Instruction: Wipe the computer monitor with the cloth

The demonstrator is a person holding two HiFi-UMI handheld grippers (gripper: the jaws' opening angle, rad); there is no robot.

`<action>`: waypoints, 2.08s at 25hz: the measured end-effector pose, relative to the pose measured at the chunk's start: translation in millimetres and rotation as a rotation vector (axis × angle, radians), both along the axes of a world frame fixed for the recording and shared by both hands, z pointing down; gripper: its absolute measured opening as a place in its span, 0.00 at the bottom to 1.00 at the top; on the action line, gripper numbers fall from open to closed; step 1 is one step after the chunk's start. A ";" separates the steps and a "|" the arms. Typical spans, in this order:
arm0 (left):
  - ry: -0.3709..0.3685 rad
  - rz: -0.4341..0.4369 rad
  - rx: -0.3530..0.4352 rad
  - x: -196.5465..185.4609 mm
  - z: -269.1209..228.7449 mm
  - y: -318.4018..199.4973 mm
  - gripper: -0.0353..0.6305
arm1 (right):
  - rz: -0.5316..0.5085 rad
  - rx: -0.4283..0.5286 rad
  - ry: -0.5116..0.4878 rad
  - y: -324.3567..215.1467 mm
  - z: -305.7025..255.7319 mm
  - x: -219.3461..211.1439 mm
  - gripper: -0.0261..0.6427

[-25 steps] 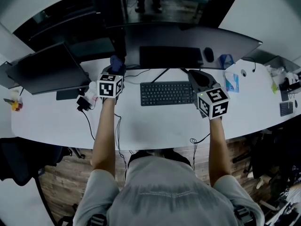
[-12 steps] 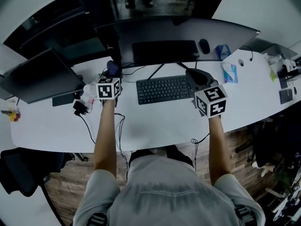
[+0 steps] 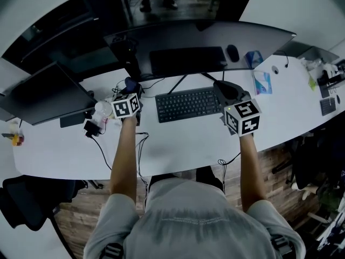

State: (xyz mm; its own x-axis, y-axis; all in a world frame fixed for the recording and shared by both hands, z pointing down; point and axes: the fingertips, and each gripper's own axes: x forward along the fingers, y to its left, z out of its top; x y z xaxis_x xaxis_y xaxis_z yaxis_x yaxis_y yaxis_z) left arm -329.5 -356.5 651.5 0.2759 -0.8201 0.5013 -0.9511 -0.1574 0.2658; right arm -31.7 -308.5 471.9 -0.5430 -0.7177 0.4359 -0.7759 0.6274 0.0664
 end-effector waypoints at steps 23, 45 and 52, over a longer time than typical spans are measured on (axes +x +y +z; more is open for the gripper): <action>0.696 -0.312 0.076 75.1 20.7 -22.0 0.18 | 0.041 -0.026 -0.081 -42.0 20.4 95.3 0.04; 0.675 -0.271 0.017 213.7 14.5 -50.3 0.18 | 0.082 0.014 -0.103 -77.4 11.3 230.6 0.04; 0.703 -0.261 0.010 265.9 15.5 -61.8 0.18 | 0.100 0.021 -0.074 -94.3 10.7 273.6 0.04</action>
